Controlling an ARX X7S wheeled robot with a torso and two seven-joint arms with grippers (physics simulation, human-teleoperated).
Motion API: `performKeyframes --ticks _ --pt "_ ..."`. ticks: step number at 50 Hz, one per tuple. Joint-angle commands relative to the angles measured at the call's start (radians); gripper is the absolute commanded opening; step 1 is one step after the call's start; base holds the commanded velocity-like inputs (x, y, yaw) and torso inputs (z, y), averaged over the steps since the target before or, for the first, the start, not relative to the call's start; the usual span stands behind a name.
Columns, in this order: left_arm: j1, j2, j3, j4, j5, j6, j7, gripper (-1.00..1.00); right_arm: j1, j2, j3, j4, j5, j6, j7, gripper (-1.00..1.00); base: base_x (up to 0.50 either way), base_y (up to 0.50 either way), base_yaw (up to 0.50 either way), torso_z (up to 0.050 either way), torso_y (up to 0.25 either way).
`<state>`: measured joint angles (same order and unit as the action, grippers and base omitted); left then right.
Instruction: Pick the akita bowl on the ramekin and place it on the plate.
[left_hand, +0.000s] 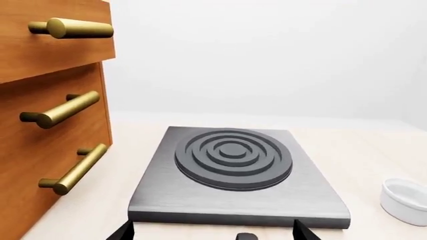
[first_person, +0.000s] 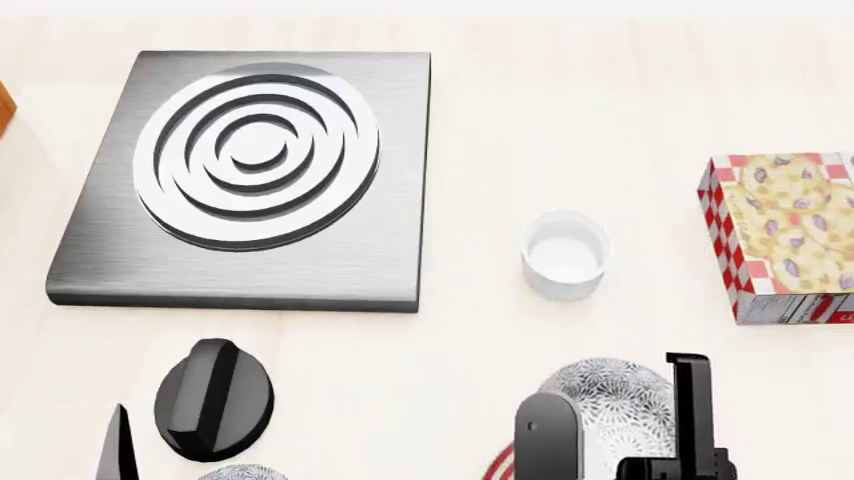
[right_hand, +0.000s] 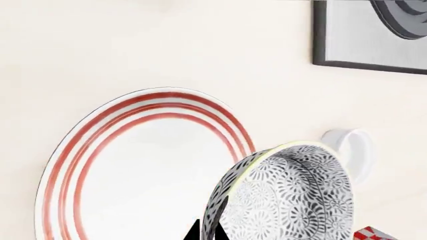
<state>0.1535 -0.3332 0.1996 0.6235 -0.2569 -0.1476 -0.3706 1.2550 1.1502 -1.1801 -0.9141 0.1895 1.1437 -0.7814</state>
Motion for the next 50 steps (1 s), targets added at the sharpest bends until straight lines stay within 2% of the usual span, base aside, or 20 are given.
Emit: performKeyframes --ticks 1,30,50 --pt "0.002 -0.003 0.003 0.002 0.001 0.002 -0.006 1.00 -0.071 0.071 0.007 -0.081 0.017 0.016 0.065 -1.00 0.00 0.00 0.00 0.000 0.000" --pt "-0.003 -0.010 0.013 -0.005 0.000 0.004 -0.015 1.00 -0.147 0.122 -0.017 -0.113 0.078 0.029 0.146 -1.00 0.00 0.00 0.00 0.000 0.000" --pt "-0.003 -0.016 0.021 -0.008 0.002 0.010 -0.020 1.00 -0.180 0.103 -0.035 -0.037 0.035 -0.077 0.222 -1.00 0.00 0.00 0.00 0.000 0.000"
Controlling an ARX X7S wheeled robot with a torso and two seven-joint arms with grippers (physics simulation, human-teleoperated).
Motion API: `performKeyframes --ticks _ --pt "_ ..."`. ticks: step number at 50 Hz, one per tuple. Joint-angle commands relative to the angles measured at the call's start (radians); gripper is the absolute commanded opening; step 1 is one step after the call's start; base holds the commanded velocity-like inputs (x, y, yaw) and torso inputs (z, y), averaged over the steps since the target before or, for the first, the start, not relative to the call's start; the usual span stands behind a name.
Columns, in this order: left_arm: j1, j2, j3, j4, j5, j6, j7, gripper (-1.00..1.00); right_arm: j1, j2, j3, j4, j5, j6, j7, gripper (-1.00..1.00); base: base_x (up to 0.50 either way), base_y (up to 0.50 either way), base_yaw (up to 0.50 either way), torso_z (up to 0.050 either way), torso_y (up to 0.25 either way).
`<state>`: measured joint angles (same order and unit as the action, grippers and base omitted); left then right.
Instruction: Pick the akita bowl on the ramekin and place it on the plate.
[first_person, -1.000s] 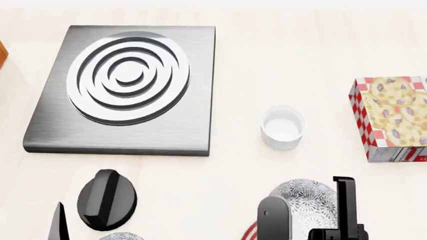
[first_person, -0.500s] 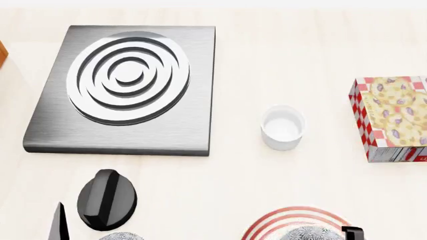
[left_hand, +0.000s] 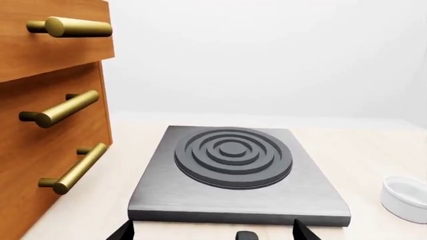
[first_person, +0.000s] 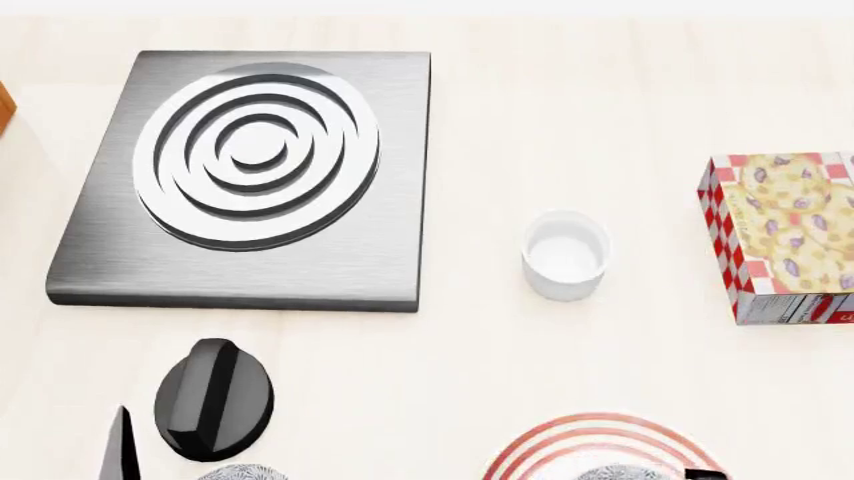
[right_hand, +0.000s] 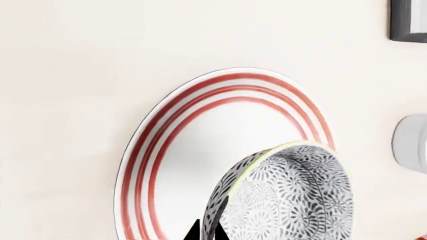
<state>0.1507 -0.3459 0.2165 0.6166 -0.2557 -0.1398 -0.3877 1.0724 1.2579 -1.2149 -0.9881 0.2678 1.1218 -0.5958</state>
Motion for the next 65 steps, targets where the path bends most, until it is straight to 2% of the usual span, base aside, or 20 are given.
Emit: performKeyframes --ticks 1,22,65 --pt "0.000 -0.003 0.005 -0.001 0.001 0.002 -0.003 1.00 0.002 -0.004 0.000 0.037 -0.043 -0.055 0.036 -1.00 0.00 0.00 0.00 0.000 0.000" --pt "0.000 -0.009 0.010 0.001 -0.001 0.004 -0.010 1.00 -0.046 -0.031 -0.009 0.157 -0.060 -0.135 0.103 -1.00 0.00 0.00 0.00 0.000 0.000" --pt "-0.006 -0.020 0.013 -0.005 -0.006 0.012 -0.024 1.00 -0.185 -0.081 -0.028 0.259 -0.018 -0.248 0.231 -1.00 0.00 0.00 0.00 0.000 0.000"
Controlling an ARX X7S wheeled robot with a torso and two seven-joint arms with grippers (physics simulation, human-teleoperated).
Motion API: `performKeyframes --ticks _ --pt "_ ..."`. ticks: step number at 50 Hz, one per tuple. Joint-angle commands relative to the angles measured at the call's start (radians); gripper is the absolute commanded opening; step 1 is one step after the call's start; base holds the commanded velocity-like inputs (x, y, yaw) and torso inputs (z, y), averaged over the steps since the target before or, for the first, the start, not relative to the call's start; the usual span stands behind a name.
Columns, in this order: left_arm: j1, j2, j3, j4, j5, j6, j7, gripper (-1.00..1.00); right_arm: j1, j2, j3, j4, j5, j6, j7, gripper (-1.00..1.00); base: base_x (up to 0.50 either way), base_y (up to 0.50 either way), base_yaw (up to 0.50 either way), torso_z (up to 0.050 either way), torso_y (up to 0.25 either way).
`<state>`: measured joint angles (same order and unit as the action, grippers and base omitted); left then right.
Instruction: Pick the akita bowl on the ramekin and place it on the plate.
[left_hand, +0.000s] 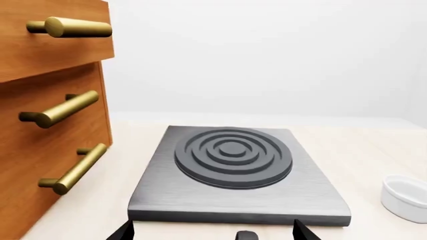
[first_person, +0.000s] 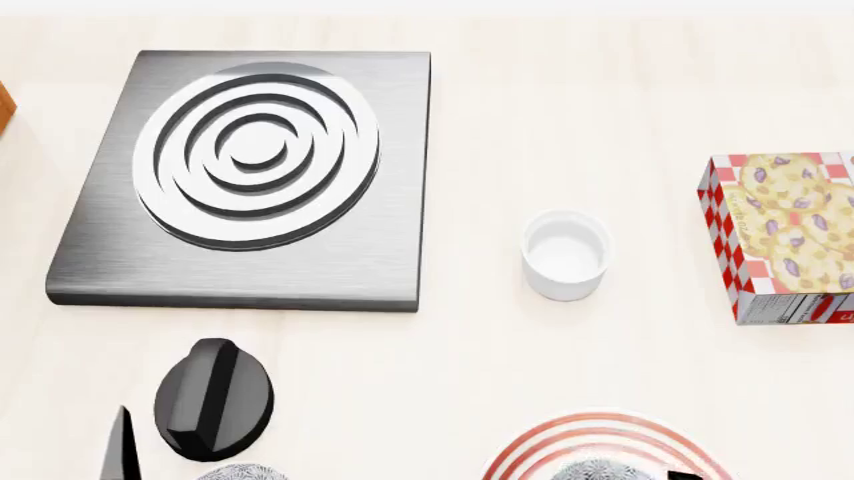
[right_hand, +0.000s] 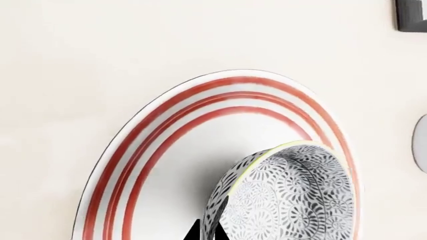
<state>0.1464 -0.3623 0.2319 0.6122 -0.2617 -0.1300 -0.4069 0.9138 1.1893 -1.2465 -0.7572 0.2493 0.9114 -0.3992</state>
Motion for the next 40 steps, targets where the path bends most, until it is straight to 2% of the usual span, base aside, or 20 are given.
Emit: performKeyframes --ticks 1,16,17,35,40 --pt "-0.002 -0.004 -0.003 0.000 -0.003 0.001 -0.005 1.00 -0.028 -0.012 0.006 0.026 0.004 -0.036 0.036 -1.00 0.00 0.00 0.00 0.000 0.010" --pt "-0.002 -0.009 -0.004 0.002 -0.007 0.001 -0.010 1.00 -0.046 -0.027 0.015 0.042 0.025 -0.018 0.067 -1.00 0.00 0.00 0.00 0.000 0.000" --pt "-0.002 -0.009 -0.003 0.002 -0.007 0.001 -0.010 1.00 -0.045 -0.029 0.015 0.045 0.023 -0.017 0.067 1.00 0.00 0.00 0.00 0.000 0.000" --pt "-0.006 -0.012 0.002 -0.001 -0.012 0.002 -0.013 1.00 -0.049 -0.028 0.016 0.038 0.028 -0.011 0.071 1.00 0.00 0.00 0.00 0.000 0.000" --pt "-0.006 -0.014 0.000 0.000 -0.015 0.002 -0.015 1.00 -0.040 0.004 0.025 -0.046 0.009 -0.001 0.099 1.00 0.00 0.00 0.00 0.000 0.000"
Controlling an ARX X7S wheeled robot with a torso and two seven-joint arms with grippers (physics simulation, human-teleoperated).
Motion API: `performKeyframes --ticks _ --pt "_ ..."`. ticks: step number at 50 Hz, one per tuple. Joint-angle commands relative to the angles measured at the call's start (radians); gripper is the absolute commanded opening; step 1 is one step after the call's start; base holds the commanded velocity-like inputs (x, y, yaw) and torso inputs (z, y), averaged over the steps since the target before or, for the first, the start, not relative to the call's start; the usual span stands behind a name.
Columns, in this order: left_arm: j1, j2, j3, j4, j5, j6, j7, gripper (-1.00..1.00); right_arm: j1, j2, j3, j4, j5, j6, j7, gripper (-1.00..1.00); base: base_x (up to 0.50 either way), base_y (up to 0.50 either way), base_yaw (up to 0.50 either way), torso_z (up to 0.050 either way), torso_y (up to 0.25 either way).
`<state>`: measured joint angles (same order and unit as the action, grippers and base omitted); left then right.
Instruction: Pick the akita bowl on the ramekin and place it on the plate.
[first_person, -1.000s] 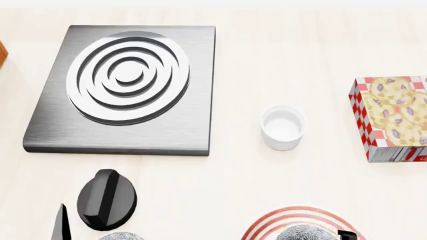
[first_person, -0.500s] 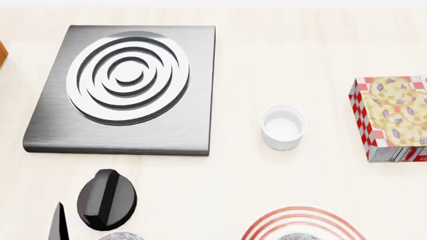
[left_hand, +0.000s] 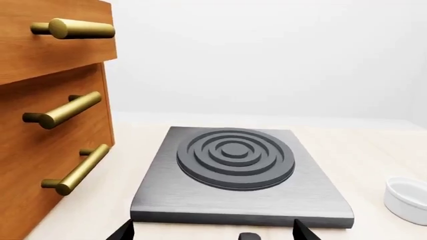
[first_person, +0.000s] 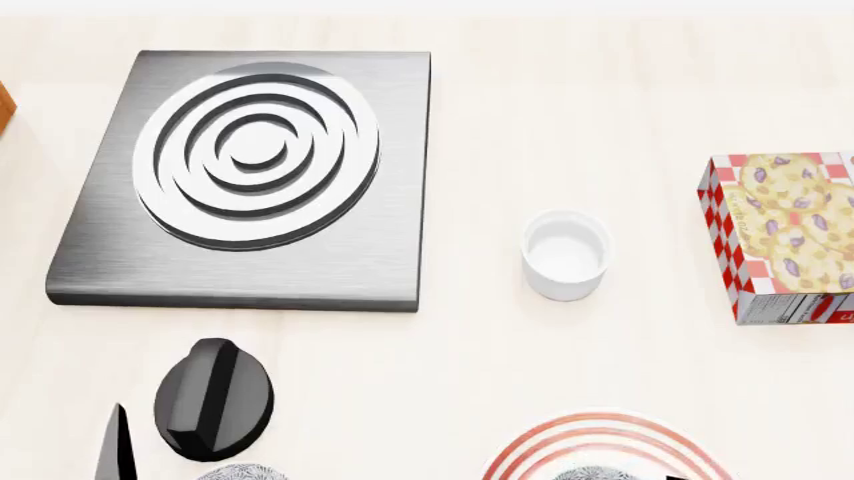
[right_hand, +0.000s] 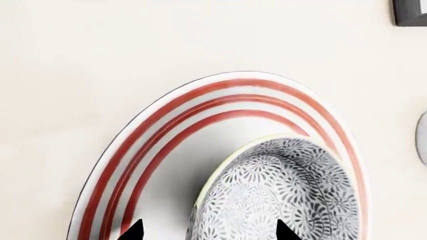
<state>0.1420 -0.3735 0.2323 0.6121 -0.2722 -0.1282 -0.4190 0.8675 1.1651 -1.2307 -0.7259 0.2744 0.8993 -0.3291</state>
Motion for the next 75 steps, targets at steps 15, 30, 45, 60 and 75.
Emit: performKeyframes --ticks 15,30,45,60,75 --pt "0.005 -0.009 0.002 0.012 -0.007 0.001 -0.008 1.00 0.331 0.158 -0.236 -0.321 0.091 0.050 0.173 1.00 0.00 0.00 0.00 0.000 0.000" --pt "0.006 -0.015 0.003 0.021 -0.014 -0.001 -0.011 1.00 1.476 0.207 -1.227 -0.316 0.492 -0.464 0.644 1.00 0.00 0.00 0.00 0.000 0.000" --pt "0.008 -0.018 0.005 0.018 -0.030 0.017 -0.003 1.00 1.217 0.197 -1.151 -0.058 0.526 -0.996 1.050 1.00 0.00 0.00 0.00 0.000 0.000" --pt "0.009 -0.022 -0.006 0.016 -0.039 0.029 -0.009 1.00 1.000 0.168 -1.125 0.139 0.449 -1.366 1.323 1.00 0.00 0.00 0.00 0.000 0.000" --pt "0.005 -0.023 0.000 0.006 -0.033 0.041 -0.009 1.00 0.829 0.173 -1.061 0.302 0.279 -1.697 1.585 1.00 0.00 0.00 0.00 0.000 0.000"
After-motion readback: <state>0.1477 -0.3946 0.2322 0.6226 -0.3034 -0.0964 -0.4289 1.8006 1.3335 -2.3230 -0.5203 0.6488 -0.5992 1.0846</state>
